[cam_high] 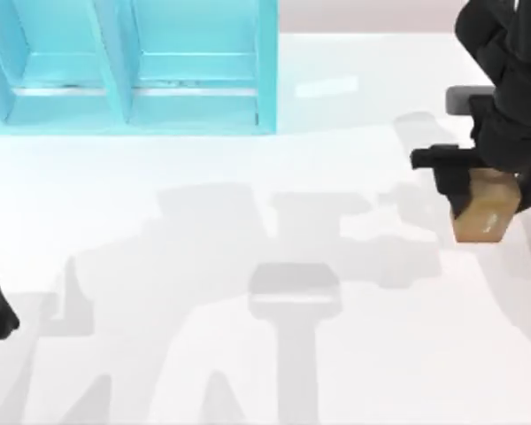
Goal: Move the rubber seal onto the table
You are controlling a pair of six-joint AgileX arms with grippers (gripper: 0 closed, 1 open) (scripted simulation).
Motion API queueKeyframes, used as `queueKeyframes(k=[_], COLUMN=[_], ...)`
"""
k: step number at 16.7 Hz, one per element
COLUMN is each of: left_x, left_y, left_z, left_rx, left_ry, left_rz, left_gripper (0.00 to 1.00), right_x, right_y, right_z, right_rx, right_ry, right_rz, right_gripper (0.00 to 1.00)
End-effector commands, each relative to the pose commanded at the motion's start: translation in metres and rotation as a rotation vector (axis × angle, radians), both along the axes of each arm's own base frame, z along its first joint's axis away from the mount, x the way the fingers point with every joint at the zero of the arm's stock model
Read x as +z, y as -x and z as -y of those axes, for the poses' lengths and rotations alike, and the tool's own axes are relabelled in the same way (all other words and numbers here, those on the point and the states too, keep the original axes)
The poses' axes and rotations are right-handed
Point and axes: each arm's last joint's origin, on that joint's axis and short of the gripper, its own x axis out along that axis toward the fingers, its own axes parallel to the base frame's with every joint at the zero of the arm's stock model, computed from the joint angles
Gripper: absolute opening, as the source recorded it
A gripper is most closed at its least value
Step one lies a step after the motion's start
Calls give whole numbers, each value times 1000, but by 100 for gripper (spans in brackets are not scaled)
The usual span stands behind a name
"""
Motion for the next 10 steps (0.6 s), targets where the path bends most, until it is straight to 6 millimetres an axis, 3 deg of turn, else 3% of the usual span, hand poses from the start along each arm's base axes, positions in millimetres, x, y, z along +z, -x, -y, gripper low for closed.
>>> queueKeyframes(k=[2, 7, 10], left_x=[0, 0, 0], left_y=[0, 0, 0], left_z=[0, 0, 0], left_rx=[0, 0, 0], left_ry=[0, 0, 0], left_rz=[0, 0, 0], left_gripper=[100, 100, 100], right_x=[-8, -10, -28], right_y=[-4, -4, -5], right_z=[-14, -14, -14], right_rx=[0, -4, -2], right_ry=[-5, -5, -5], right_rz=[16, 11, 12], right_gripper=[0, 0, 0])
